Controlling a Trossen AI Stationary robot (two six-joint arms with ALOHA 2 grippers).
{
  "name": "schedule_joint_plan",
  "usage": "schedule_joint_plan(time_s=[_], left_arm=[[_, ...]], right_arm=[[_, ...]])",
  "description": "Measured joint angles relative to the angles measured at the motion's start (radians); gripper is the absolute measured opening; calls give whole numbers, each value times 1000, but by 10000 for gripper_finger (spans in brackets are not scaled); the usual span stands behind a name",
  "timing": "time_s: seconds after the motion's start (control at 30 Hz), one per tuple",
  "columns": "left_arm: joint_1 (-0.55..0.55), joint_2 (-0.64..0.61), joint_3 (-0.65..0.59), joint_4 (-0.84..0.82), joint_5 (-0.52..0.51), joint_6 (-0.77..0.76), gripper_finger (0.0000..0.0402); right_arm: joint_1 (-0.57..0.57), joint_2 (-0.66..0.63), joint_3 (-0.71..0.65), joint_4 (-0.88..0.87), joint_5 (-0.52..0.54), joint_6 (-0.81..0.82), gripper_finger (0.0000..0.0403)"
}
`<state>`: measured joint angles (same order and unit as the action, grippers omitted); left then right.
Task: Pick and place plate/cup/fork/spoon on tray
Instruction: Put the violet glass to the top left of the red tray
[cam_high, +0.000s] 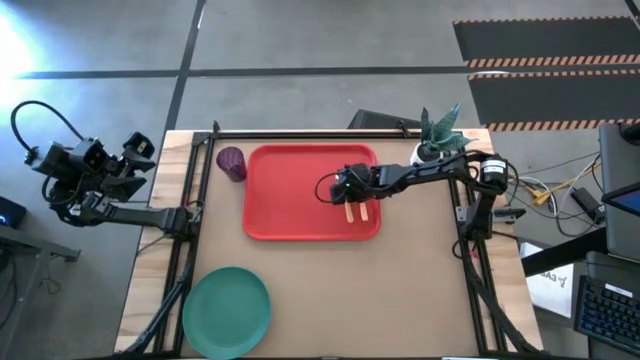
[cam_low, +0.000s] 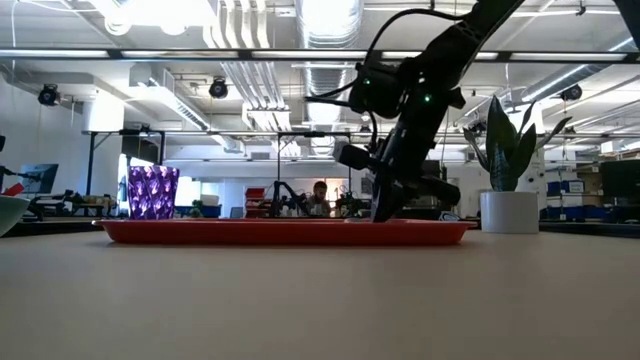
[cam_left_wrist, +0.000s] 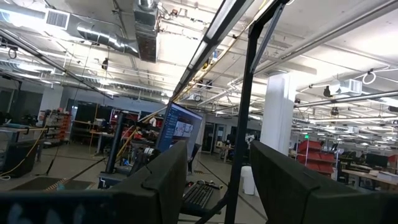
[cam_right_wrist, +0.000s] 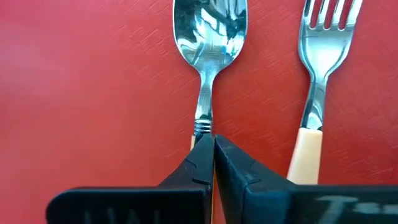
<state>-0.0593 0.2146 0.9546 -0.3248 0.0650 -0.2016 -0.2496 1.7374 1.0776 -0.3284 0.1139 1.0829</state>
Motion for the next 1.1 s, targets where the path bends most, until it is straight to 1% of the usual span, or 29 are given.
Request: schedule_joint_plan(time_s=[0.2, 0.37, 0.6, 0.7, 0.77, 0.8, 0.83, 0.9, 0.97, 1.03, 1.1], left_arm=[[0, 0, 0, 0, 0, 0, 160], [0, 0, 0, -4, 0, 1, 160], [0, 0, 0, -89, 0, 54, 160], [0, 3, -1, -87, 0, 56, 160], [0, 4, -2, -98, -18, 72, 160], [0, 4, -1, -118, -42, 92, 160], [0, 4, 2, -159, -89, 110, 160], [0, 7, 4, -254, -240, 136, 160], [0, 14, 4, -364, -419, 150, 160], [0, 24, 3, -453, -552, 153, 160], [0, 43, 2, -518, -604, 143, 160]], right_arm=[[0, 0, 47, -11, 69, -57, 7], [0, 0, 130, -29, 70, -159, 8], [4, -1, 329, -81, 37, -349, 9], [15, -2, 444, -171, 34, -420, 15], [25, -2, 522, -234, 34, -459, 25], [30, -2, 559, -263, 35, -477, 32], [36, -2, 598, -290, 35, -492, 40], [52, -2, 668, -334, 35, -510, 57], [75, -2, 733, -355, 35, -525, 73], [104, -2, 793, -366, 34, -553, 88], [135, -2, 853, -374, 32, -581, 99]])
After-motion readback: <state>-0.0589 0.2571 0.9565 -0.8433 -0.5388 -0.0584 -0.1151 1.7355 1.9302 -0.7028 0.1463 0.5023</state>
